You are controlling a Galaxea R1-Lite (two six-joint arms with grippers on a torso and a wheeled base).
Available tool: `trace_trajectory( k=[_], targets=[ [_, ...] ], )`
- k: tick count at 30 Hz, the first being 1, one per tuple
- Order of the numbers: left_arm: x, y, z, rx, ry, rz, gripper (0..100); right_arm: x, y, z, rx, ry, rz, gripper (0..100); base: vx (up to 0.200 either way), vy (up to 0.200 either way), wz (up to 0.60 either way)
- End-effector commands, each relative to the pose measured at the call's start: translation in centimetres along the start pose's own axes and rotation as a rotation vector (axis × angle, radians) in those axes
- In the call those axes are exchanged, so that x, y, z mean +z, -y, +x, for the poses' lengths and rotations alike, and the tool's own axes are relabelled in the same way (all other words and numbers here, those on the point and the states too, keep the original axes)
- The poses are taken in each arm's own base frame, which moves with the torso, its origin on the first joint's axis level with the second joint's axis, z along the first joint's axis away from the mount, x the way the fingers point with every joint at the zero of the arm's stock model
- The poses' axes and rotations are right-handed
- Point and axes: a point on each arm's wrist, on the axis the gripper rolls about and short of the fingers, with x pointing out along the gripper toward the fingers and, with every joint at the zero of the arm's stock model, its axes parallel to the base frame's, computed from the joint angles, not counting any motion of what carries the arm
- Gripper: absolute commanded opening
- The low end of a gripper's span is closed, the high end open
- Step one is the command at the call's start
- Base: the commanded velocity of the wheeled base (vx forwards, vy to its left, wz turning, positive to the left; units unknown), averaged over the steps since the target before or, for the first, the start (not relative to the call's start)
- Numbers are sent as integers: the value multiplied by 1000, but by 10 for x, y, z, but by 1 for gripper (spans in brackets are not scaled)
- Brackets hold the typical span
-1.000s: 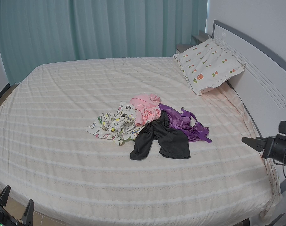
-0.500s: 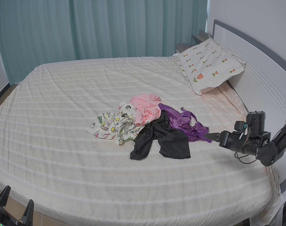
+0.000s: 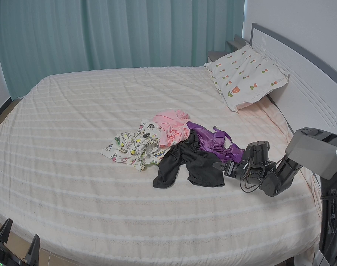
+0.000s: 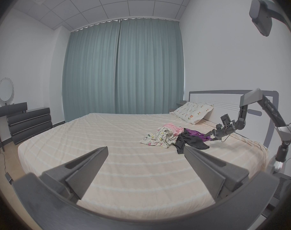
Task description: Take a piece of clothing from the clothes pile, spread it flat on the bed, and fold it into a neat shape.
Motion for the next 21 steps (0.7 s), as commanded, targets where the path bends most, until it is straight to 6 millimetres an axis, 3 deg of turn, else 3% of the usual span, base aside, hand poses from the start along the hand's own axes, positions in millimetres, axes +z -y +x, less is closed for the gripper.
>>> trace_trajectory(
  k=[1,7,13,21],
  targets=[
    [-5,0,0,1,-6,-1,100,-18,5,21,-8,-39,-7,100,0,0,0],
    [-4,0,0,0,-5,-1,100,-17,-3,28,-11,-70,-14,100,0,0,0],
    [-5,0,0,1,-6,-1,100,-29,-6,54,-75,-83,-38,100,0,0,0],
    [-5,0,0,-1,-6,-1,100,-31,-19,58,-46,-78,-54,100,0,0,0]
  ],
)
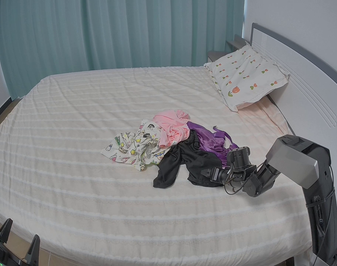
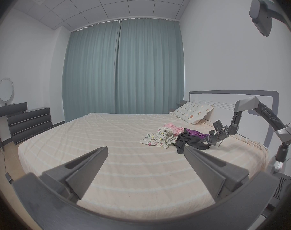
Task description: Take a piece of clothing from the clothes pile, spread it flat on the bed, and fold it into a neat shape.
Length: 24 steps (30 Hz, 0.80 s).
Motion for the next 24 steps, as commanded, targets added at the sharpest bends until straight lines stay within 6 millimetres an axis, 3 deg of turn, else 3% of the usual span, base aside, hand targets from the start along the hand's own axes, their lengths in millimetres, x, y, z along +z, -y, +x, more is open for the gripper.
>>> trace_trajectory(
  k=[1,5,10,11,20,24],
  targets=[
    [-5,0,0,0,-6,-1,100,-3,-9,4,18,0,-12,100,0,0,0],
    [-4,0,0,0,-4,-1,100,-7,-28,9,61,11,-34,100,0,0,0],
    [-4,0,0,-1,-4,-1,100,-8,-34,12,69,10,-60,100,0,0,0],
    [-5,0,0,0,-6,-1,100,-8,-34,12,69,9,-61,0,0,0,0],
    [-4,0,0,-3,-3,10,100,-5,-34,6,67,-3,-43,0,0,0,0],
    [-4,0,0,-4,-1,16,100,4,-38,-21,102,-21,23,0,0,0,0]
  ],
)
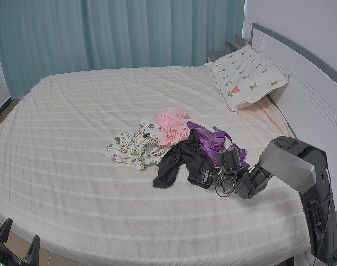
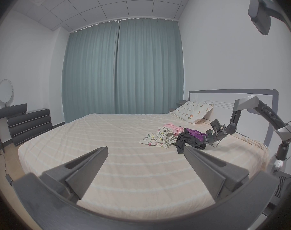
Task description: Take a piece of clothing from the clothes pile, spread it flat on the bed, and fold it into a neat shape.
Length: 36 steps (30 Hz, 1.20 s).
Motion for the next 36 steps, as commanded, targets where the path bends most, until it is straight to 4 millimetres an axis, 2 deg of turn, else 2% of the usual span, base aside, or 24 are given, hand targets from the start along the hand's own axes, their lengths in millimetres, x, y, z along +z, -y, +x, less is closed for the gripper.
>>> trace_trajectory(
  k=[1,8,13,15,16,17,18,19,20,22,24,26,28,31,32,34,35,36],
  targets=[
    [-4,0,0,-4,-1,12,100,15,-12,-39,55,-4,69,0,0,0,0],
    [-4,0,0,4,-1,12,100,6,-20,-98,95,-76,149,0,0,0,0],
    [-5,0,0,10,-4,3,100,-8,-24,-124,147,-44,218,0,0,0,0],
    [12,0,-3,18,68,-32,100,-15,-22,-131,162,-32,226,0,0,0,0],
    [39,0,-10,17,159,-84,100,-18,-20,-133,165,-28,229,0,0,0,0],
    [58,0,-12,12,189,-124,100,-20,-19,-135,167,-26,229,0,0,0,0],
    [74,0,-6,1,150,-176,100,-22,-17,-137,171,-19,230,0,0,0,0],
    [75,0,-5,2,139,-179,100,-22,-17,-137,171,-18,230,0,0,0,0],
    [81,-1,8,4,46,-193,100,-24,-16,-139,178,-8,233,0,0,0,0],
    [81,-1,20,-9,-27,-196,100,-25,-15,-141,183,-1,241,0,0,0,0],
    [76,0,28,-59,-98,-199,100,-26,-14,-142,191,8,253,0,0,0,0],
    [67,2,44,-189,-237,-202,100,-26,-13,-144,203,24,274,0,0,0,0],
    [68,5,56,-271,-313,-205,100,-26,-13,-144,205,25,285,0,0,0,0],
    [67,9,82,-312,-435,-217,100,-24,-13,-145,212,32,303,0,0,0,0],
    [67,9,84,-314,-441,-218,100,-24,-13,-145,212,34,305,0,0,0,0],
    [60,14,115,-326,-552,-220,100,-24,-14,-145,213,32,312,0,0,0,0],
    [58,15,119,-330,-565,-221,100,-24,-13,-145,213,32,314,0,0,0,0],
    [55,19,134,-338,-593,-235,100,-25,-13,-144,216,35,318,0,0,0,0]
  ],
)
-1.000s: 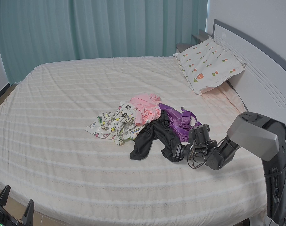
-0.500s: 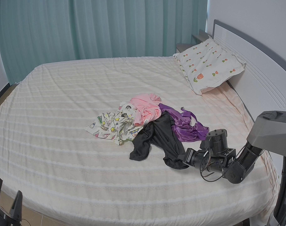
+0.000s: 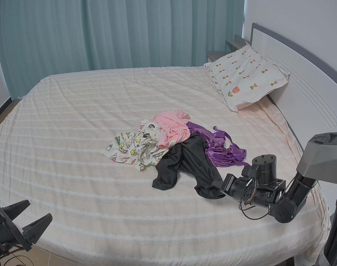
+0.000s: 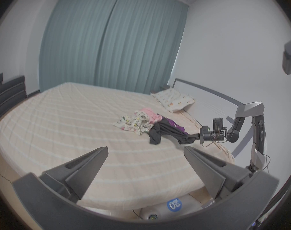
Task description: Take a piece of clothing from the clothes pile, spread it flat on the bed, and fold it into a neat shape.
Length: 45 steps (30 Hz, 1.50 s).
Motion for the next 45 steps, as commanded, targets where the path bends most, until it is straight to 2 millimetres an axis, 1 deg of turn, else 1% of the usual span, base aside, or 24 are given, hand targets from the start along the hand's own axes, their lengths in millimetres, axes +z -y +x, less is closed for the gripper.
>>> trace_trajectory(
  k=[1,2,3,4,5,7,8,9,10,11,12,13,16,17,19,20,21,26,32,37,39,40,41,45],
  targets=[
    [5,-4,89,-88,-336,-84,100,-1,0,-4,21,17,38,0,0,0,0],
    [5,-4,89,-88,-336,-84,100,-1,0,-4,21,17,38,0,0,0,0],
    [2,1,117,-112,-374,-135,100,0,0,-5,27,24,50,0,0,0,0],
    [1,4,128,-117,-384,-160,100,0,0,-6,26,25,53,0,0,0,0],
    [0,5,131,-118,-390,-164,100,0,0,-6,25,24,55,0,0,0,0],
    [-6,13,162,-95,-411,-216,100,-1,1,-8,25,24,67,0,0,0,0],
    [-7,14,164,-92,-416,-219,100,-1,1,-8,27,25,67,0,0,0,0],
    [-17,18,187,-55,-450,-231,100,-1,1,-8,32,31,68,0,0,0,0],
    [-22,20,200,-29,-462,-233,100,-1,2,-8,35,34,67,0,0,0,0],
    [-24,21,205,-18,-465,-234,100,-2,2,-8,35,34,69,0,0,0,0],
    [-29,24,222,18,-465,-234,100,-3,3,-9,35,34,69,0,0,0,0],
    [-31,27,233,39,-463,-243,100,-3,4,-10,36,34,70,0,0,0,0],
    [-39,36,264,77,-463,-285,100,-2,4,-11,45,43,68,0,0,0,0],
    [-39,36,264,77,-463,-285,100,-3,4,-11,45,43,68,0,0,0,0],
    [-54,44,290,107,-480,-282,100,-3,5,-11,43,44,69,0,0,0,0],
    [-58,46,299,115,-479,-278,100,-3,5,-10,42,43,69,0,0,0,0],
    [-60,48,304,120,-480,-274,100,-3,5,-10,42,43,69,0,0,0,0],
    [-86,58,343,175,-470,-235,100,-3,5,-11,41,44,69,0,0,0,0],
    [-94,67,378,194,-414,-225,100,-4,6,-12,41,42,69,0,0,0,0],
    [-104,67,398,194,-405,-221,100,-4,6,-12,41,42,69,0,0,0,0],
    [-104,69,406,186,-390,-224,100,-5,6,-12,40,41,69,0,0,0,0],
    [-103,69,406,186,-388,-224,100,-5,6,-12,40,41,69,0,0,0,0],
    [-102,71,412,180,-378,-227,100,-4,6,-12,41,44,69,0,0,0,0],
    [-107,73,427,182,-378,-226,100,-4,5,-11,42,45,67,0,0,0,0]
  ],
)
